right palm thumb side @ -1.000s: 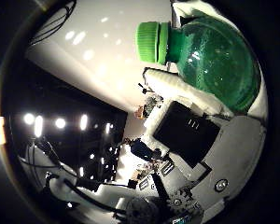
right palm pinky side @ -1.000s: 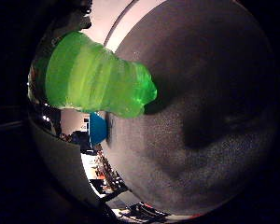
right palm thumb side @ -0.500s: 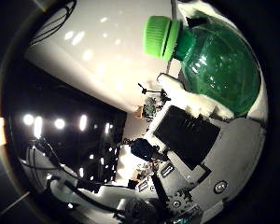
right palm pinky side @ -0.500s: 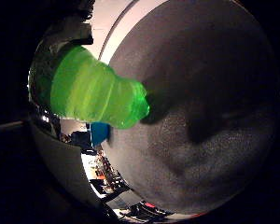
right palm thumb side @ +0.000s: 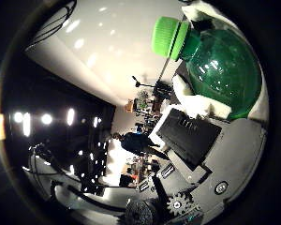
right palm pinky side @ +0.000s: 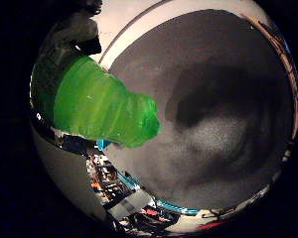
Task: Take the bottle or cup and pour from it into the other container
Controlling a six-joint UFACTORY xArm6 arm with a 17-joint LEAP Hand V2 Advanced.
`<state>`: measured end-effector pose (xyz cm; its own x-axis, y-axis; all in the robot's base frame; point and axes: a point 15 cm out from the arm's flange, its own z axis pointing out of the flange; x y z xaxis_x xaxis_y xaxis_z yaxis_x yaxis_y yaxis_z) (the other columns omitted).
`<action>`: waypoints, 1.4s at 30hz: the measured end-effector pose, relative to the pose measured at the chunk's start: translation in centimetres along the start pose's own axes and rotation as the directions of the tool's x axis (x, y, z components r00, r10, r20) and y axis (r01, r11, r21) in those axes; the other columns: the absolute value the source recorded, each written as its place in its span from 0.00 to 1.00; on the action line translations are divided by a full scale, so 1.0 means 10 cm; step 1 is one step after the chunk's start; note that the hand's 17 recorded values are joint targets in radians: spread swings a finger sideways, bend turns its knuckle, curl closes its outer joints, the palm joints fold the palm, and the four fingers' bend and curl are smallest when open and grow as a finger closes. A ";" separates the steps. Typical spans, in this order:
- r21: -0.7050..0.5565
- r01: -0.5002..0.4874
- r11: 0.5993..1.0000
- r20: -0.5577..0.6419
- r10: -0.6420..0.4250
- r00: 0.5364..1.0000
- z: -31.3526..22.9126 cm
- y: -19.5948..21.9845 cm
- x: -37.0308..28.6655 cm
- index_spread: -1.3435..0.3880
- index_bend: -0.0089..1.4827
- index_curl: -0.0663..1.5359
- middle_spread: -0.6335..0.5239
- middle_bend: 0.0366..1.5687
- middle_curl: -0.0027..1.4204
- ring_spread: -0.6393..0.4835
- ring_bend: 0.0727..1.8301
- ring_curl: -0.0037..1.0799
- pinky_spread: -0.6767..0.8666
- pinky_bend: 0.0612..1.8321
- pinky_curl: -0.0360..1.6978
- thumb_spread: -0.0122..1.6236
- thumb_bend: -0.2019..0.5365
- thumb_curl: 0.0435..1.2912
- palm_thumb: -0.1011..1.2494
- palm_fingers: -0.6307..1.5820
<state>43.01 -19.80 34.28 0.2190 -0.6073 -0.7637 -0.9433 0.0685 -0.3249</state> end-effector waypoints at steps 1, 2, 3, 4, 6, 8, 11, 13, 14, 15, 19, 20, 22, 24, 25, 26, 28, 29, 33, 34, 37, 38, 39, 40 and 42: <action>-0.014 0.001 1.000 -0.019 -0.001 1.000 -0.01 0.00 -0.08 0.66 0.79 0.58 0.47 0.88 0.53 0.42 0.79 0.63 0.31 0.72 0.48 0.16 0.25 0.72 0.93 0.79; -0.027 0.001 1.000 -0.037 -0.002 0.999 -0.01 0.00 -0.15 0.66 0.79 0.58 0.47 0.88 0.53 0.42 0.79 0.63 0.31 0.71 0.49 0.16 0.25 0.73 0.93 0.79; -0.039 0.000 0.999 -0.055 -0.002 0.998 -0.01 0.00 -0.24 0.66 0.79 0.58 0.47 0.88 0.53 0.42 0.79 0.63 0.31 0.71 0.49 0.16 0.25 0.73 0.93 0.79; -0.052 0.000 0.999 -0.071 -0.004 0.997 0.00 0.00 -0.31 0.66 0.79 0.58 0.47 0.88 0.53 0.42 0.79 0.63 0.31 0.70 0.50 0.15 0.25 0.73 0.93 0.79; -0.084 -0.006 0.996 -0.114 -0.004 0.993 0.01 0.02 -0.45 0.66 0.79 0.58 0.47 0.88 0.53 0.42 0.79 0.63 0.31 0.70 0.51 0.15 0.25 0.73 0.93 0.79; -0.123 -0.008 0.992 -0.157 -0.011 0.988 0.04 0.04 -0.57 0.66 0.79 0.58 0.47 0.88 0.53 0.42 0.79 0.63 0.31 0.69 0.53 0.15 0.25 0.74 0.93 0.79; -0.186 -0.020 0.982 -0.225 -0.023 0.974 0.09 0.09 -0.76 0.66 0.79 0.58 0.47 0.88 0.53 0.42 0.79 0.63 0.31 0.68 0.54 0.15 0.25 0.74 0.92 0.79; -0.236 -0.019 0.971 -0.263 -0.046 0.964 0.18 0.12 -0.90 0.66 0.79 0.58 0.47 0.88 0.53 0.42 0.78 0.63 0.30 0.68 0.55 0.15 0.25 0.74 0.92 0.79; -0.257 -0.017 0.966 -0.281 -0.058 0.958 0.21 0.13 -0.96 0.66 0.79 0.58 0.46 0.88 0.53 0.42 0.78 0.63 0.30 0.67 0.56 0.15 0.25 0.74 0.92 0.79; -0.281 -0.018 0.960 -0.301 -0.070 0.951 0.25 0.14 -1.02 0.66 0.79 0.58 0.46 0.88 0.53 0.41 0.79 0.63 0.30 0.67 0.56 0.15 0.25 0.74 0.92 0.79; -0.345 -0.008 0.939 -0.359 -0.124 0.925 0.38 0.18 -1.29 0.66 0.79 0.58 0.46 0.88 0.53 0.41 0.79 0.63 0.29 0.66 0.57 0.15 0.25 0.75 0.92 0.79; -0.361 -0.008 0.933 -0.371 -0.136 0.919 0.43 0.19 -1.35 0.66 0.79 0.58 0.46 0.88 0.53 0.41 0.78 0.63 0.29 0.66 0.58 0.15 0.25 0.75 0.91 0.80; -0.394 -0.008 0.919 -0.400 -0.164 0.902 0.51 0.21 -1.47 0.66 0.79 0.58 0.46 0.88 0.53 0.41 0.79 0.63 0.29 0.65 0.58 0.15 0.25 0.75 0.91 0.80; -0.429 -0.010 0.903 -0.426 -0.192 0.884 0.60 0.23 -1.57 0.66 0.78 0.58 0.46 0.88 0.53 0.41 0.79 0.63 0.29 0.65 0.59 0.15 0.25 0.75 0.91 0.80; -0.445 -0.014 0.895 -0.441 -0.205 0.874 0.64 0.24 -1.61 0.66 0.78 0.58 0.46 0.88 0.53 0.41 0.79 0.63 0.29 0.65 0.59 0.15 0.25 0.75 0.91 0.79; -0.464 -0.017 0.886 -0.450 -0.220 0.865 0.69 0.26 -1.66 0.66 0.78 0.58 0.46 0.88 0.53 0.41 0.79 0.63 0.29 0.65 0.59 0.15 0.25 0.75 0.91 0.79; -0.504 -0.029 0.863 -0.478 -0.251 0.842 0.78 0.29 -1.73 0.66 0.78 0.58 0.46 0.88 0.53 0.41 0.79 0.63 0.28 0.65 0.59 0.15 0.25 0.75 0.91 0.80; -0.529 -0.035 0.848 -0.485 -0.269 0.832 0.84 0.32 -1.77 0.66 0.78 0.58 0.46 0.88 0.53 0.41 0.79 0.63 0.28 0.65 0.59 0.15 0.25 0.75 0.91 0.80; -0.612 -0.062 0.788 -0.530 -0.351 0.772 1.03 0.42 -1.91 0.66 0.78 0.58 0.46 0.87 0.53 0.41 0.79 0.63 0.28 0.64 0.60 0.15 0.25 0.75 0.90 0.80; -0.623 -0.066 0.780 -0.543 -0.369 0.754 1.04 0.42 -1.93 0.66 0.78 0.58 0.46 0.88 0.53 0.41 0.79 0.63 0.28 0.64 0.60 0.15 0.25 0.75 0.90 0.80; -0.659 -0.085 0.747 -0.582 -0.435 0.687 1.11 0.42 -1.98 0.66 0.77 0.58 0.46 0.88 0.53 0.41 0.79 0.63 0.28 0.64 0.60 0.16 0.25 0.75 0.90 0.80; -0.670 -0.091 0.737 -0.592 -0.457 0.664 1.14 0.42 -1.99 0.66 0.77 0.59 0.46 0.88 0.53 0.41 0.79 0.63 0.28 0.64 0.60 0.16 0.25 0.76 0.90 0.80; -0.679 -0.097 0.727 -0.603 -0.478 0.639 1.16 0.42 -2.01 0.66 0.77 0.59 0.46 0.88 0.53 0.41 0.79 0.63 0.28 0.64 0.60 0.16 0.25 0.75 0.90 0.80; -0.687 -0.104 0.719 -0.612 -0.496 0.616 1.18 0.41 -2.02 0.66 0.78 0.59 0.46 0.88 0.53 0.41 0.79 0.63 0.28 0.64 0.60 0.16 0.25 0.76 0.90 0.80; -0.704 -0.115 0.701 -0.627 -0.537 0.564 1.22 0.40 -2.04 0.66 0.77 0.59 0.46 0.88 0.53 0.41 0.79 0.63 0.28 0.64 0.61 0.17 0.25 0.76 0.90 0.80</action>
<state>37.79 2.57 41.76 0.4738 -0.8756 0.0937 -0.8620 -0.4393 0.2528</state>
